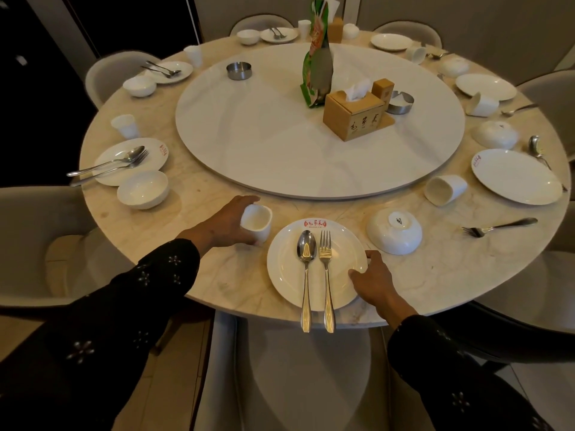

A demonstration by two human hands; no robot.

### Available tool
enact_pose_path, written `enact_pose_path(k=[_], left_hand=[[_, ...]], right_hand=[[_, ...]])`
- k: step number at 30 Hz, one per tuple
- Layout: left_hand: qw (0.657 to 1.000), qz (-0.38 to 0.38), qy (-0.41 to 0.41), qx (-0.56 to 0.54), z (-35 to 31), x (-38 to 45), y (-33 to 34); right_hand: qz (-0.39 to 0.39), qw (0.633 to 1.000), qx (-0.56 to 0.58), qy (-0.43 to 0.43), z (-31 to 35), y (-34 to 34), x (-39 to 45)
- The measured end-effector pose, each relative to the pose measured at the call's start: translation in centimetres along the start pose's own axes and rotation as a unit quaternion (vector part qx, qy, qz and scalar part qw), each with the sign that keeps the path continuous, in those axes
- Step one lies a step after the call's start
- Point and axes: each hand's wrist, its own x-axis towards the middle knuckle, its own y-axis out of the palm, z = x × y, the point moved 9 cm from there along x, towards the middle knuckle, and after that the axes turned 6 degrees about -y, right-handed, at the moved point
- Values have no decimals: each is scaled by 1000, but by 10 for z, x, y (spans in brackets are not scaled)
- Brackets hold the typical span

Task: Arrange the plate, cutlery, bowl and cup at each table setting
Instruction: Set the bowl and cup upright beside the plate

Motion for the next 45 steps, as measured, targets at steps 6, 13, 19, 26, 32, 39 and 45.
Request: enact_pose_path(k=[6,13,19,26,32,39,45], left_hand=[[990,-98,86,-52,-87,-20,-4],[991,9,116,-64,-191,3,98],[993,17,0,-115,-212,44,149],[990,5,-140,-34,-211,69,182],[975,-47,-200,-85,-216,59,191],[912,-142,-186,-338,-216,50,188],[879,-216,-99,-413,-229,30,177]], right_hand=[[-37,996,82,-8,-11,-18,-13],[-165,981,95,-37,-44,-103,-6],[-131,987,67,-58,-44,-143,37],[-28,990,139,18,-36,-118,82],[-44,988,144,31,-37,-113,89],[-75,969,230,52,-35,-118,89],[-121,955,268,25,-23,-124,83]])
